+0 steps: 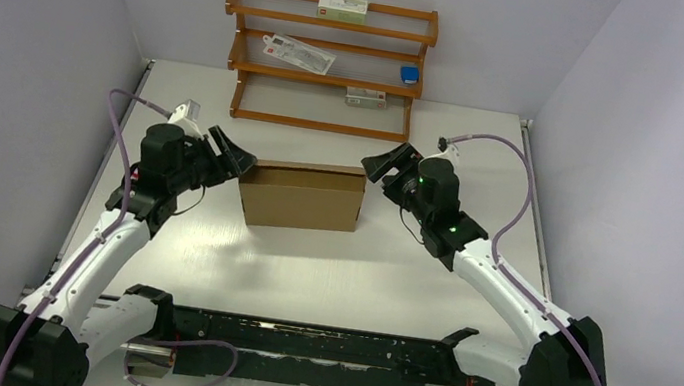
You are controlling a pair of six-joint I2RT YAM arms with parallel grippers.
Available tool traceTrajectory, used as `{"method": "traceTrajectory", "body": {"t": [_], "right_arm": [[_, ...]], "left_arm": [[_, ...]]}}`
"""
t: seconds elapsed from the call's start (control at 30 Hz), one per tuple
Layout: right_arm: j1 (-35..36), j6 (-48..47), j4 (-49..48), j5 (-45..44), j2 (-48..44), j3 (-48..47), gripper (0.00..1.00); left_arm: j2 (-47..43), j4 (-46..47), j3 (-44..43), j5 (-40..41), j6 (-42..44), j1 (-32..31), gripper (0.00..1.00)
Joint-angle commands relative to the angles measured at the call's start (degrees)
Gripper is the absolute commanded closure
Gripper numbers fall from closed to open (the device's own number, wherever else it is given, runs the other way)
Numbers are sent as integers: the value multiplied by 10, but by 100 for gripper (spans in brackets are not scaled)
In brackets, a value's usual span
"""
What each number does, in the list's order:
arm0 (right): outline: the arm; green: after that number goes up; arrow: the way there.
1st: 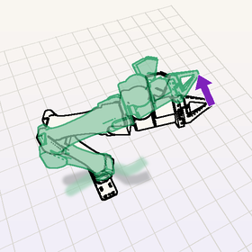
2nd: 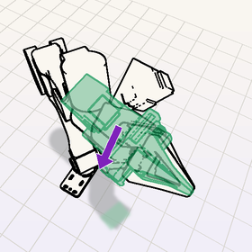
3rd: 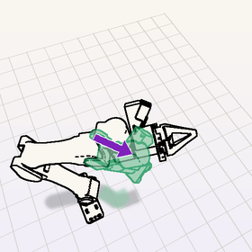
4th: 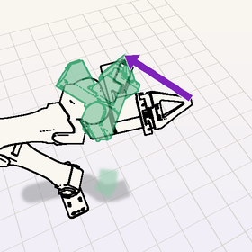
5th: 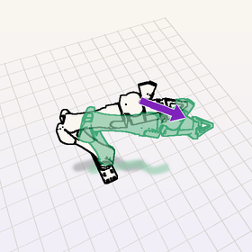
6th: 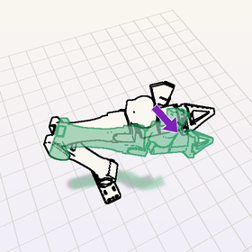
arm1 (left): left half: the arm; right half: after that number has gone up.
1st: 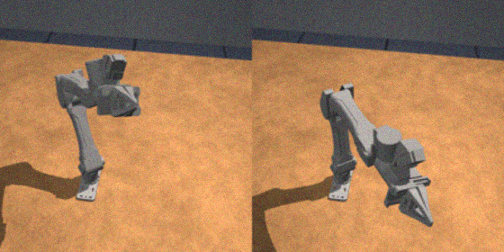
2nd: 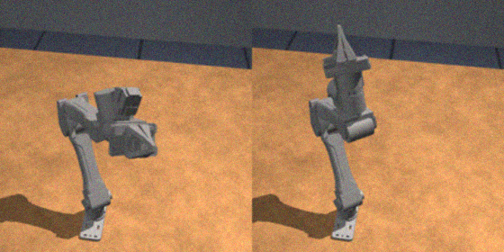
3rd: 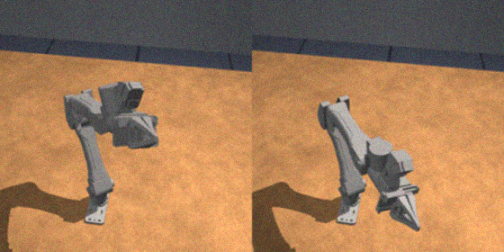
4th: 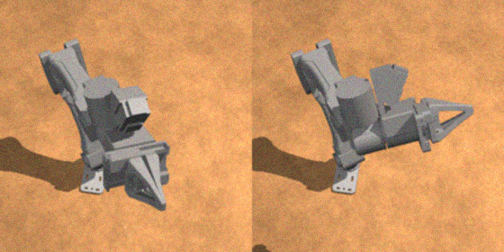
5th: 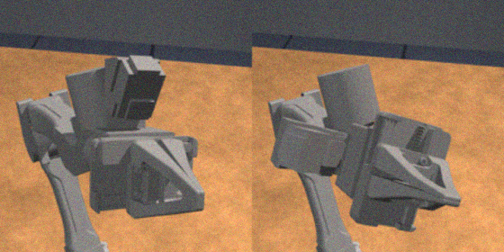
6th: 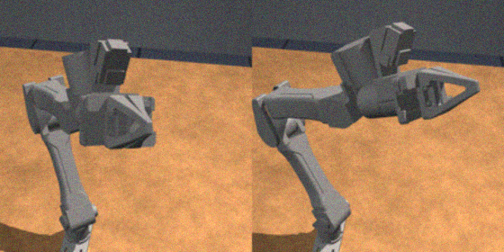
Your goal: Fold the paper box
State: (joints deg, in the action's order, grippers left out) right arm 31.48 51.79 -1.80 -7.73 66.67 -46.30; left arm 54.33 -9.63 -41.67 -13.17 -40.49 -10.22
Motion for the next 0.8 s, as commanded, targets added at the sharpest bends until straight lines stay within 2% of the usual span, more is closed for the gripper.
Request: {"method": "traceTrajectory", "body": {"t": [0.0,0.13,0.27,0.77], "right_arm": [[-9,21,-47,39,15,24,23],[-10,23,-55,56,19,40,27],[-11,19,-68,65,12,62,35],[-11,6,-137,106,1,132,47]], "left_arm": [[-13,46,31,-22,-25,11,35],[-9,51,47,-34,-24,12,49],[-16,59,68,-39,-31,13,55],[-41,59,137,-34,-29,15,56]]}}
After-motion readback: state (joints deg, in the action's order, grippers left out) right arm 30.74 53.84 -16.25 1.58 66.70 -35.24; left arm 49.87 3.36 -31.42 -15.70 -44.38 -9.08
